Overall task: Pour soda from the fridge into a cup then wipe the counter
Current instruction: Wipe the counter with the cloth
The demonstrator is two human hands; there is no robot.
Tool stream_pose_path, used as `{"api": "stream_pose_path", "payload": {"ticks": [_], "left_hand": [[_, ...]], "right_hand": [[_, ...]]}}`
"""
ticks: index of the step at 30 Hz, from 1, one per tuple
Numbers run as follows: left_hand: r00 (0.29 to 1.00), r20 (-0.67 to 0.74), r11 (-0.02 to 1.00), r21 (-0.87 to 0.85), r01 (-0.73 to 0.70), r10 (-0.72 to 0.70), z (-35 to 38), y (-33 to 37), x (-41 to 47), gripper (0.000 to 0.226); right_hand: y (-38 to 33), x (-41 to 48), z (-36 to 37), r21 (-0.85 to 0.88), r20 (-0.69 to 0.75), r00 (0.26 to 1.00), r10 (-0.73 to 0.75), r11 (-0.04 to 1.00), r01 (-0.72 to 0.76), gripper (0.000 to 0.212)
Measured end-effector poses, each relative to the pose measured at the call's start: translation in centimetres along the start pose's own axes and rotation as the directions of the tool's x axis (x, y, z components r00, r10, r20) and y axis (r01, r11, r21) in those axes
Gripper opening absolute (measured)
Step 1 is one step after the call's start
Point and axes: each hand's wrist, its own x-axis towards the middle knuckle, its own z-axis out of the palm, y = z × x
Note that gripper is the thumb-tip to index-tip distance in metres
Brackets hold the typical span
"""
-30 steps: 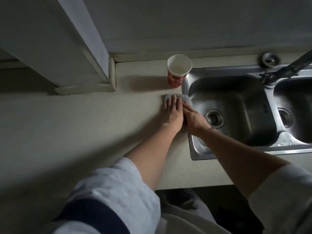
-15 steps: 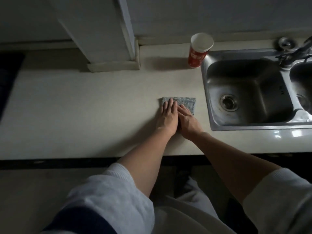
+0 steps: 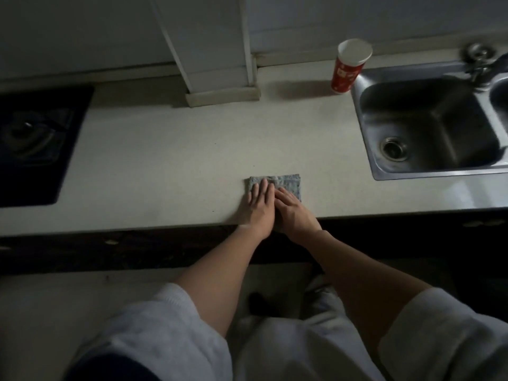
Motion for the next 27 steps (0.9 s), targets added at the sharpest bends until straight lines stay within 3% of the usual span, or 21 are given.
{"api": "stream_pose_path", "payload": {"ticks": [7, 14, 16, 20, 27], "left_hand": [[0.963, 0.14, 0.973, -0.033, -0.228, 0.231, 0.8, 9.5, 3.6, 0.073], [0.964, 0.143, 0.975, -0.04, -0.219, 0.223, 0.4, 13.3, 7.5, 0.073], [0.977, 0.125, 0.984, -0.042, -0.17, 0.174, -0.7, 11.9, 8.7, 0.071], [0.997, 0.082, 0.995, -0.102, 0.018, -0.009, -3.4, 6.1, 11.9, 0.07], [0.935, 0.027, 0.917, -0.189, 0.352, -0.354, -5.4, -10.0, 9.8, 0.067]], "right_hand": [[7.8, -5.9, -5.4, -0.082, -0.075, 0.987, 0.143, 0.985, -0.149, 0.067], [10.3, -4.4, -8.2, -0.101, -0.11, 0.984, 0.138, 0.984, -0.149, 0.069], [10.2, -1.7, -8.3, -0.107, -0.089, 0.99, 0.11, 0.987, -0.12, 0.066], [8.7, 7.3, -7.5, -0.157, 0.085, 0.996, 0.034, 0.987, -0.021, 0.083], [-4.0, 17.8, -1.0, -0.077, 0.221, 0.965, -0.139, 0.984, 0.16, 0.077]]}}
